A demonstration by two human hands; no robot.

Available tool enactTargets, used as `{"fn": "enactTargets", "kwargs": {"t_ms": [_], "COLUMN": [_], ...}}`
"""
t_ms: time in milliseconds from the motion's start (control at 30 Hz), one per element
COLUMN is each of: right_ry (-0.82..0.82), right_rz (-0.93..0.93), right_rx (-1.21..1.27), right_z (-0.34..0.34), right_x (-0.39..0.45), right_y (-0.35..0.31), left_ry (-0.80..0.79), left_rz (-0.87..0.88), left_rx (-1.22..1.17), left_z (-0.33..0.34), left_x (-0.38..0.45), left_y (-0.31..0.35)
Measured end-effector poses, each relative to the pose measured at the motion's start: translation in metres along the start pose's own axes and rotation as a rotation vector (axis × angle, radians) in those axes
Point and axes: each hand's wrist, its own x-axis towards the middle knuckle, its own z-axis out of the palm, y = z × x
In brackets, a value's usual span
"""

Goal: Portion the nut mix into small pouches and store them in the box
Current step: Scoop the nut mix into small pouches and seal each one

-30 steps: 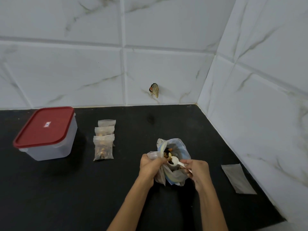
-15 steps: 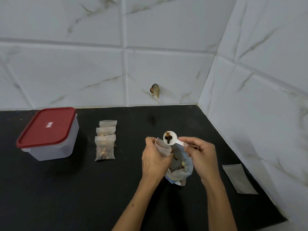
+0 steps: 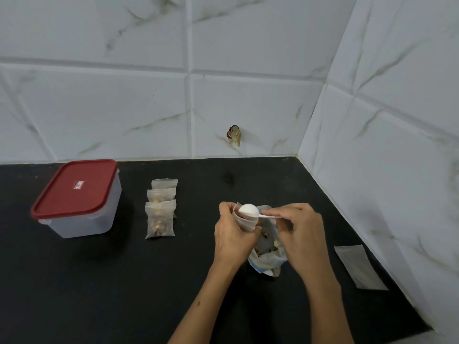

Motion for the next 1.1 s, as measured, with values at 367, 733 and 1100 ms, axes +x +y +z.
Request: {"fn": "enactTargets", "kwargs": {"t_ms": [367, 733, 1100], "right_ry": [-0.094, -0.514, -0.278], "right_rz": [0.433, 0.521, 0.407], "right_rx": [-0.212, -0.363, 0.798], "right_z": [0.018, 0.029, 0.057], "right_x": [-0.006, -0.004, 0.007], "right_y": [0.020, 0.023, -0.040], "left_ry": [-0.030, -0.010, 0.068], "left_rz": [-0.033, -0.202, -0.252], "left_rx": [-0.042, -0.359, -0.371], "left_z": [-0.003, -0.021, -0.052], "left_x": [0.000, 0.009, 0.021], "left_y": [0.000, -0.005, -0.015]}}
